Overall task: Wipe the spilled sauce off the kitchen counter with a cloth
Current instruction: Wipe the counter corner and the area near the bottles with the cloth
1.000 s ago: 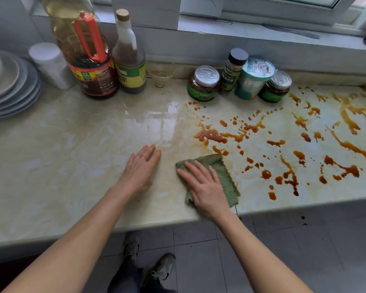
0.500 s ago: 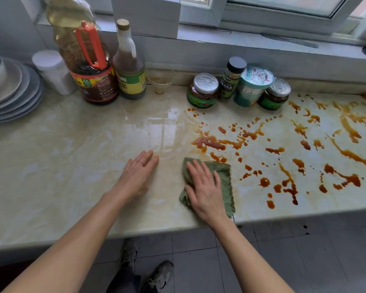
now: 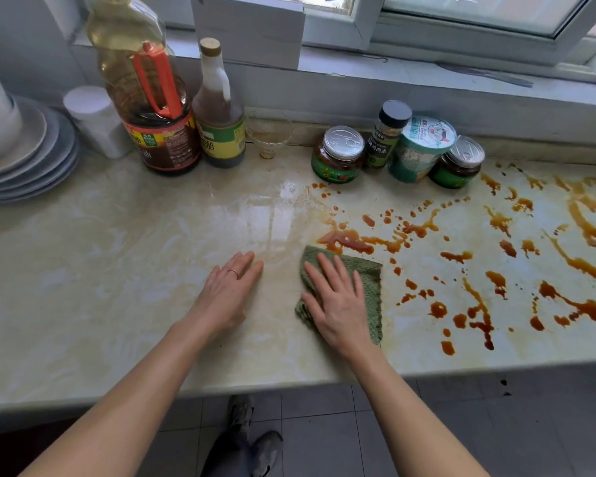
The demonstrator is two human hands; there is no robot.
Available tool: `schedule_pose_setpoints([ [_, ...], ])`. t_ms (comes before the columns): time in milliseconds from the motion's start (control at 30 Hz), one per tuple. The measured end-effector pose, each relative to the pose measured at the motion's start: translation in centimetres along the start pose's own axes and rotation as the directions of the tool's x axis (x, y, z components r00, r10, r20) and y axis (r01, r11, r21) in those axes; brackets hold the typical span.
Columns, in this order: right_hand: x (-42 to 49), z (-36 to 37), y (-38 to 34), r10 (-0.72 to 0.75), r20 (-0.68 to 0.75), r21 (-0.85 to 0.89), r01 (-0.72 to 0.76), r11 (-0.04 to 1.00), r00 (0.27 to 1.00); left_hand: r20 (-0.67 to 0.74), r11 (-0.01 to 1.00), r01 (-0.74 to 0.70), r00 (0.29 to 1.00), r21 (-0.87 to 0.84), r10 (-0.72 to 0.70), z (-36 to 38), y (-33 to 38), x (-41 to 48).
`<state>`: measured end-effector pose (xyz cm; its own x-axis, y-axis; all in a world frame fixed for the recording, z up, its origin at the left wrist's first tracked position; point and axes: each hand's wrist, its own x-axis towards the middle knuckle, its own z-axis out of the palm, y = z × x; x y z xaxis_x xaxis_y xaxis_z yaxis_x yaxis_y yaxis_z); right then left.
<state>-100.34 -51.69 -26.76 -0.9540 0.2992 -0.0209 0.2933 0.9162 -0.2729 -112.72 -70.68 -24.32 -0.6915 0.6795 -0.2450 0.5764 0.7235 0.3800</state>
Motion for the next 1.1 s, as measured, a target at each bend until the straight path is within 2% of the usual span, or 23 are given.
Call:
schedule_pose_setpoints([
  [100,-1.5,0.5,-1.0,0.086,-0.049,-0.014,-0.087,0.996,0.995,-0.013,1.000,0.001,1.000,0.009,-0.001,0.1,0.1,-0.1],
  [267,-1.5,1.8,-5.2,-0.144,0.027,-0.032,0.145,0.989,0.989,-0.012,1.000,0.005,1.000,-0.010,-0.005,-0.2,0.2,0.1],
  [333,1.0,1.1,-4.9,-0.155,0.070,-0.027,0.157,0.987,0.985,-0.014,1.000,0.013,1.000,-0.019,-0.014,-0.8,0.4,0.3],
  [433,3.8,-0.2,-3.2,-0.037,0.097,-0.028,0.040,0.999,0.995,-0.113,0.997,0.015,0.993,-0.073,-0.023,-1.5,0.4,0.6],
  [533,3.9,-0.4,-2.6,0.127,-0.023,-0.034,-0.127,0.991,0.992,-0.185,0.991,0.024,0.982,-0.131,-0.048,-2.2,0.4,1.4],
  [600,3.2,0.3,-3.7,0.150,-0.080,-0.044,-0.154,0.987,0.985,-0.212,0.993,0.024,0.976,-0.119,-0.049,-2.6,0.1,2.2],
  [667,2.8,1.1,-5.1,0.103,-0.077,-0.051,-0.107,0.993,0.992,-0.222,0.994,0.031,0.974,-0.107,-0.054,-2.9,-0.3,3.0],
  [733,3.6,1.3,-5.8,-0.004,-0.067,-0.056,0.000,0.998,0.998,-0.208,0.994,0.034,0.977,-0.100,-0.054,-3.1,-0.5,3.9],
  [833,6.3,0.5,-4.7,-0.102,-0.006,-0.106,0.101,0.989,0.995,-0.175,0.995,0.034,0.983,-0.090,-0.050,-3.4,-0.4,4.9],
  [900,7.9,-0.2,-3.2,0.001,-0.010,-0.108,-0.002,0.994,1.000,-0.168,0.996,0.023,0.985,-0.089,-0.037,-3.7,-0.3,5.5],
  [1000,8.1,-1.0,-1.6,0.222,-0.108,-0.048,-0.228,0.972,0.969,-0.172,0.995,0.016,0.985,-0.097,-0.032,-4.2,-0.3,5.9],
  [1100,6.7,-0.6,-3.4,0.230,-0.136,-0.051,-0.239,0.970,0.964,-0.165,0.994,0.021,0.986,-0.103,-0.037,-4.3,-0.4,6.5],
])
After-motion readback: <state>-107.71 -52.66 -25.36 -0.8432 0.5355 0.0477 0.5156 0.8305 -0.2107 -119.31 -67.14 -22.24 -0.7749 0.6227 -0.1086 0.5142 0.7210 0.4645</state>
